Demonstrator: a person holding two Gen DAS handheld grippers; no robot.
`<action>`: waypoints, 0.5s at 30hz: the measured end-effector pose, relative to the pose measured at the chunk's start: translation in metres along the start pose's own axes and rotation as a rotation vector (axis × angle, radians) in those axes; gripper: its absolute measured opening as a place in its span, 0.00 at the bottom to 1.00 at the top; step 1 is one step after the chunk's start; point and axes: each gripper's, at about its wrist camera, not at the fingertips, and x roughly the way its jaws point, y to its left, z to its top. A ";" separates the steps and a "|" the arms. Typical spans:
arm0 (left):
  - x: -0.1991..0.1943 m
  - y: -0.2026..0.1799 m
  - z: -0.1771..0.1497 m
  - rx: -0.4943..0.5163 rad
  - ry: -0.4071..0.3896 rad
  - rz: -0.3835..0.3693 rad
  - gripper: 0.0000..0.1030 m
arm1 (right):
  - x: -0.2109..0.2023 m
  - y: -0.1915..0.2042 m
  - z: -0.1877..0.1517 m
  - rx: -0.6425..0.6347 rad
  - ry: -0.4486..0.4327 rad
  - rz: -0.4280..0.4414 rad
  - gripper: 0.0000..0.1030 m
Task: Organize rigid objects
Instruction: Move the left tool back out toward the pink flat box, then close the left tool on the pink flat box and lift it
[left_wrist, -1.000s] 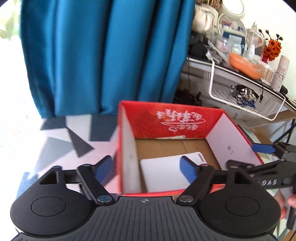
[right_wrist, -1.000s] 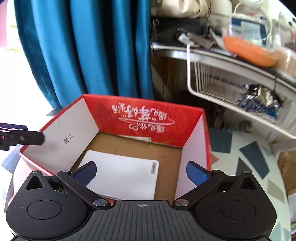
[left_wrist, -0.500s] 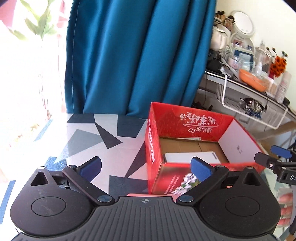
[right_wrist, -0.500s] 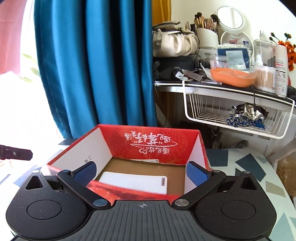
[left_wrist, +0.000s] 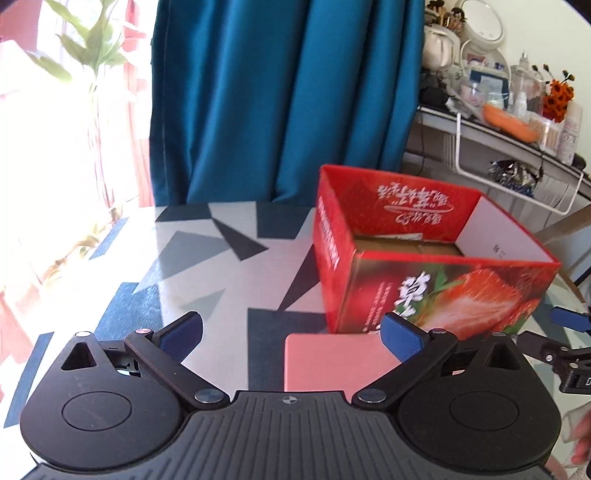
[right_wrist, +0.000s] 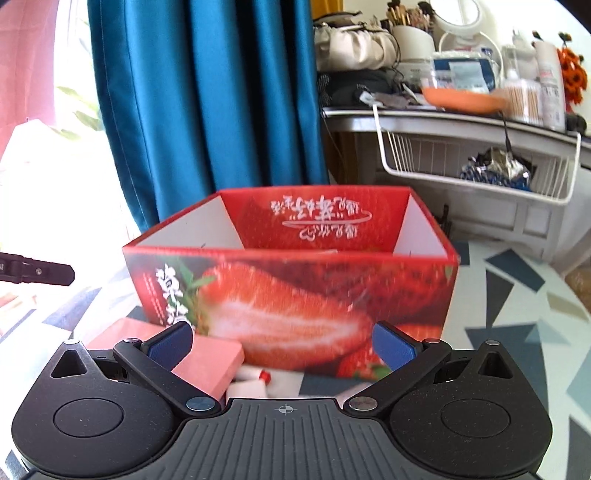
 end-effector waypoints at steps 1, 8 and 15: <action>0.000 0.000 -0.003 0.000 0.002 0.011 1.00 | 0.000 0.000 -0.004 0.000 0.001 -0.008 1.00; -0.002 0.005 -0.023 -0.039 0.025 0.012 1.00 | 0.003 0.007 -0.025 -0.056 0.022 0.003 1.00; 0.010 -0.004 -0.031 -0.024 0.065 0.050 1.00 | 0.009 0.014 -0.034 -0.081 0.047 0.056 1.00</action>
